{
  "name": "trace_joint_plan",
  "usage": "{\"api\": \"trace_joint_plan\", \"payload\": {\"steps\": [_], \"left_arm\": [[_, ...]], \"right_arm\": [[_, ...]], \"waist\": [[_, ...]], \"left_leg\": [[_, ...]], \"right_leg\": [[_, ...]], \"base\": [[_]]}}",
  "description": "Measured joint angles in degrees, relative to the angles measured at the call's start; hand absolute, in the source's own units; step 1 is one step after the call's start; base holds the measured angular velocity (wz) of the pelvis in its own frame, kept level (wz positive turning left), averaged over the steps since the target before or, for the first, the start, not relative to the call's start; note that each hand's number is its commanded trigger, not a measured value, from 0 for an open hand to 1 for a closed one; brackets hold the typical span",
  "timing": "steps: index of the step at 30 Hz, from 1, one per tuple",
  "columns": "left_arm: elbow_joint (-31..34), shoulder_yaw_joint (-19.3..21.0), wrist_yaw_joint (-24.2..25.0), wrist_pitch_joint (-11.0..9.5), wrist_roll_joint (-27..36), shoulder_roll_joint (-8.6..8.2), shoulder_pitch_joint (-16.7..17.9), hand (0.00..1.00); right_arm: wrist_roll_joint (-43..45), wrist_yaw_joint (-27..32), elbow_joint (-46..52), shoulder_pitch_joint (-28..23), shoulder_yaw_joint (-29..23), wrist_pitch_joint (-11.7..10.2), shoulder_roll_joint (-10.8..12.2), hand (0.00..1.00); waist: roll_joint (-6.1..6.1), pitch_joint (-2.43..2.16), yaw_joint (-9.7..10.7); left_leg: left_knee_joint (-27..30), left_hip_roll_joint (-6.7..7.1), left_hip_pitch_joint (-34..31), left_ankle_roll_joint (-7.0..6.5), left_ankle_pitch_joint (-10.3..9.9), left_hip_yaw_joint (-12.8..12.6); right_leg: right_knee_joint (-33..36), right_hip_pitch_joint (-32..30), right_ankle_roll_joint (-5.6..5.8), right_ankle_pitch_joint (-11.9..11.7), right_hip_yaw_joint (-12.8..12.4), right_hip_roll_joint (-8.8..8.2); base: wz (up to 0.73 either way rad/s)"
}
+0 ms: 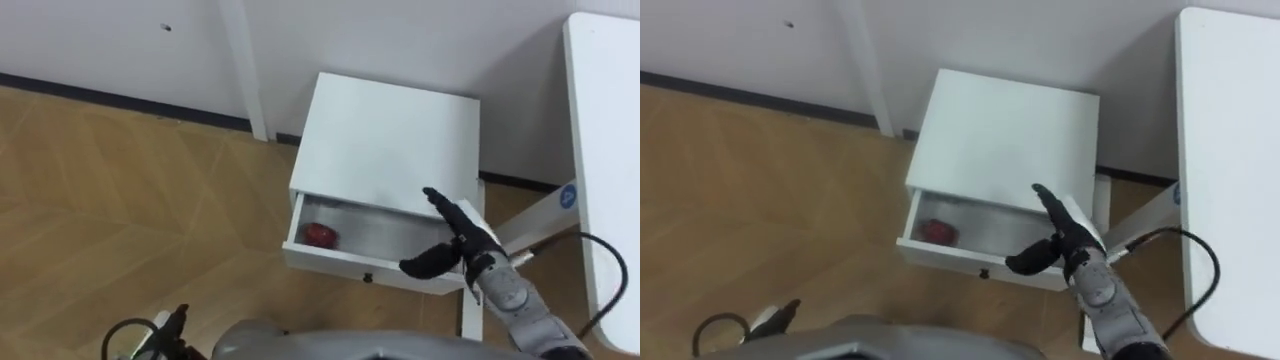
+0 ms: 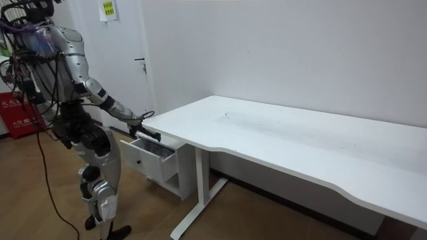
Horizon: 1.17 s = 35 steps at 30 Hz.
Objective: Put apple and close drawer
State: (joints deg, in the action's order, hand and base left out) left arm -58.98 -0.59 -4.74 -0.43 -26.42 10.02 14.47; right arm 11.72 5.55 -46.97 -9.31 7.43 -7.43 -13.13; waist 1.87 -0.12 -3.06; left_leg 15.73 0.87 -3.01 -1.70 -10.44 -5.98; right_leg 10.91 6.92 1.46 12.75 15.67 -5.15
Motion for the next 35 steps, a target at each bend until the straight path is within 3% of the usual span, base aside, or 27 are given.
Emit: {"api": "trace_joint_plan", "payload": {"steps": [3, 4, 5, 6, 7, 8, 9, 10, 11, 12, 13, 15, 17, 18, 20, 21, 22, 23, 24, 25, 26, 30, 34, 35], "left_arm": [[-3.30, 2.83, -0.07, -0.07, 0.60, -1.33, -0.37, 0.00], [-3.93, 3.18, -0.04, 0.07, 1.75, -1.06, -0.45, 0.00], [-4.00, 4.08, -0.12, 0.03, 2.32, -0.13, -0.66, 0.00], [-4.16, 4.44, -0.25, -0.03, 2.32, 0.27, -0.67, 0.00], [-4.56, 4.76, -0.93, -0.15, 2.40, 0.63, -1.22, 0.00], [-5.69, 4.93, -1.35, -0.49, 2.98, 1.45, -1.25, 0.00], [-6.52, 4.99, -1.31, -0.41, 3.56, 1.69, -1.33, 0.00], [-7.14, 5.08, -1.25, -0.02, 4.48, 2.03, -1.66, 0.00], [-7.33, 4.86, -1.28, 0.53, 4.81, 2.11, -2.64, 0.00], [-7.32, 4.88, -1.27, 0.61, 5.09, 2.12, -2.98, 0.00], [-7.38, 4.88, -1.30, 0.87, 5.49, 2.15, -3.56, 0.00], [-7.23, 4.93, -1.35, 0.76, 5.56, 2.14, -2.99, 0.00], [-6.08, 4.93, -1.46, 0.89, 5.56, 2.48, -1.21, 0.00], [-6.13, 4.96, -1.50, 0.98, 5.57, 2.53, -0.82, 0.00], [-6.14, 4.95, -1.63, 2.38, 5.83, 2.49, -0.17, 0.00], [-6.13, 4.88, -2.11, 2.54, 6.16, 2.58, -0.18, 0.00], [-6.02, 4.78, -3.21, 2.66, 6.80, 2.57, -0.41, 0.00], [-5.44, 4.76, -3.97, 2.69, 7.32, 2.51, -0.29, 0.00], [-5.14, 4.79, -4.14, 2.72, 7.67, 2.50, -0.20, 0.00], [-5.04, 4.93, -4.49, 2.92, 7.79, 2.52, -0.44, 0.00], [-5.13, 4.92, -4.71, 3.06, 7.79, 2.52, -0.39, 0.00], [-5.14, 4.87, -4.71, 3.00, 7.88, 2.00, -0.92, 0.00], [-5.11, 4.57, -4.92, 3.01, 7.68, 1.86, -1.88, 0.00], [-5.11, 4.35, -5.02, 3.01, 7.58, 1.74, -1.91, 0.00]], "right_arm": [[-3.40, 3.62, -7.37, -2.68, -6.92, 0.10, -1.45, 0.00], [-3.36, 5.04, -9.71, -3.55, -8.87, 0.15, -2.14, 0.00], [-3.12, 6.40, -11.77, -4.92, -10.88, 0.23, -2.10, 0.00], [-3.08, 6.82, -12.79, -5.68, -11.96, 0.23, -2.04, 0.00], [-4.13, 7.28, -14.92, -6.76, -13.34, 0.37, -2.09, 0.00], [-5.85, 7.59, -16.94, -6.31, -13.26, 0.51, -1.93, 0.00], [-6.17, 7.54, -17.43, -5.87, -13.22, 0.51, -1.90, 0.00], [-6.44, 7.49, -17.38, -5.47, -13.26, 0.17, -1.67, 0.00], [-6.77, 7.56, -17.71, -5.58, -13.16, 0.00, -1.66, 0.00], [-7.26, 7.56, -17.93, -5.61, -13.15, 0.02, -1.57, 0.00], [-7.57, 7.58, -18.26, -5.64, -12.70, 0.44, -1.44, 0.00], [-7.66, 7.56, -18.20, -5.18, -12.20, 1.95, -1.44, 0.00], [-7.60, 7.57, -18.16, -4.06, -11.40, 3.74, -1.42, 0.00], [-7.44, 7.57, -18.16, -3.80, -11.34, 4.01, -1.42, 0.00], [-6.30, 7.65, -17.89, -2.93, -11.22, 4.62, -1.34, 0.00], [-6.30, 7.66, -17.88, -2.64, -10.95, 4.64, -1.27, 0.00], [-6.44, 7.67, -17.92, -2.13, -10.86, 4.63, -1.20, 0.00], [-6.48, 7.65, -17.97, -1.53, -10.87, 4.49, -1.15, 0.00], [-6.42, 7.63, -18.08, -1.47, -10.88, 4.38, -1.13, 0.00], [-6.37, 7.53, -18.19, -1.16, -10.89, 4.30, -0.97, 0.00], [-6.05, 7.47, -18.32, -0.64, -11.05, 4.12, -0.60, 0.00], [-5.09, 7.42, -19.30, -0.26, -11.06, 3.03, -0.21, 0.00], [-4.58, 7.41, -20.74, 0.12, -11.05, 3.22, 0.31, 0.00], [-4.56, 7.41, -20.77, 0.10, -11.05, 3.22, 0.50, 0.00]], "waist": [[-1.99, 0.01, 1.22], [-2.61, -0.10, 2.12], [-2.05, -0.03, 3.05], [-2.02, 0.07, 3.41], [-3.23, 0.04, 3.81], [-4.44, 0.59, 3.98], [-4.89, 0.69, 4.05], [-5.76, 1.06, 5.82], [-6.72, 1.57, 7.20], [-6.93, 1.59, 7.66], [-6.93, 1.61, 7.89], [-6.86, 1.62, 7.94], [-4.87, 1.32, 7.64], [-4.21, 1.33, 7.32], [-2.49, 0.80, 5.32], [-1.95, 0.64, 4.57], [-0.99, 0.13, 3.98], [-0.50, 0.10, 3.63], [-0.17, 0.03, 3.33], [0.69, 0.06, 2.53], [1.48, 0.14, 2.18], [1.37, 0.20, 2.78], [0.35, 0.27, 4.22], [0.13, 0.16, 4.41]], "left_leg": [[2.50, -0.02, -1.18, -1.44, -1.82, -1.79], [2.56, 0.58, -1.09, -1.99, -1.85, -3.23], [3.31, 2.30, -0.62, -3.23, -1.99, -3.56], [4.24, 2.74, -0.63, -3.88, -2.23, -3.58], [5.70, 1.95, -0.45, -5.09, -3.07, -3.55], [7.13, 1.10, -0.86, -6.08, -4.31, -4.85], [8.41, 0.63, -1.90, -6.39, -4.90, -5.18], [10.86, -0.40, -3.69, -6.72, -5.75, -4.64], [12.30, -1.09, -4.91, -7.53, -6.51, -3.79], [12.50, -1.13, -5.29, -7.64, -6.48, -3.29], [12.57, -1.18, -5.46, -7.55, -6.53, -3.08], [12.51, -0.93, -5.22, -7.27, -6.33, -3.12], [11.49, 0.53, -4.72, -6.72, -6.04, -3.72], [10.85, 0.97, -4.42, -6.45, -5.89, -4.16], [7.83, 1.73, -3.78, -4.40, -4.67, -4.77], [6.52, 2.12, -3.56, -3.44, -4.10, -4.78], [3.87, 2.66, -2.91, -1.49, -2.88, -4.84], [1.67, 2.89, -2.21, -0.39, -1.90, -4.96], [1.06, 2.89, -2.03, -0.44, -1.66, -4.99], [0.41, 2.87, -1.61, -0.91, -1.32, -5.54], [0.18, 2.92, -0.97, -1.03, -1.34, -6.09], [-0.22, 2.87, 0.39, -1.53, -1.70, -5.58], [-0.62, 2.87, 0.77, -1.70, -1.63, -4.83], [-1.11, 2.86, 0.88, -2.45, -1.33, -4.83]], "right_leg": [[10.48, -4.37, 2.36, 1.54, 0.09, -2.16], [22.15, -9.74, 2.61, 1.49, -0.14, -4.49], [34.94, -16.66, 2.81, -1.32, -2.78, -7.53], [41.36, -20.44, 2.56, -5.24, -4.88, -8.34], [50.99, -27.61, 3.17, -18.06, -8.77, -8.28], [64.75, -37.10, 1.61, -22.27, -13.45, -6.60], [73.03, -41.83, 1.24, -19.62, -14.68, -5.48], [87.74, -48.92, 0.04, -14.71, -14.54, -4.36], [96.23, -53.01, 0.08, -11.28, -13.77, -3.85], [97.83, -54.05, 0.17, -10.14, -13.77, -3.71], [96.96, -54.10, 0.52, -8.66, -14.06, -3.74], [86.34, -49.32, 1.38, -7.73, -13.87, -3.90], [60.40, -36.62, 2.81, -6.44, -12.87, -3.88], [53.55, -33.20, 3.02, -6.06, -12.42, -3.76], [32.12, -21.77, 3.00, -3.52, -9.51, -2.01], [27.81, -19.70, 2.95, -2.77, -9.45, -1.41], [20.14, -15.77, 2.67, -1.73, -9.71, -0.14], [13.82, -12.71, 2.03, -1.66, -9.80, 1.01], [11.37, -11.53, 1.35, -2.09, -9.69, 1.53], [7.40, -9.67, -0.02, -3.29, -9.62, 2.16], [4.66, -7.97, -0.35, -4.42, -9.64, 2.37], [0.73, -4.79, -0.22, -4.82, -9.42, 2.76], [0.36, -4.04, -0.01, -4.46, -9.04, 3.07], [-0.23, -3.95, -0.08, -4.36, -9.04, 3.23]], "base": [[-0.02], [0.16], [0.25], [0.21], [-0.19], [-0.44], [-0.49], [-0.10], [0.14], [0.27], [0.15], [0.05], [-0.02], [-0.17], [-0.25], [-0.12], [0.00], [0.00], [-0.08], [-0.15], [-0.14], [0.01], [0.05], [0.00]]}}
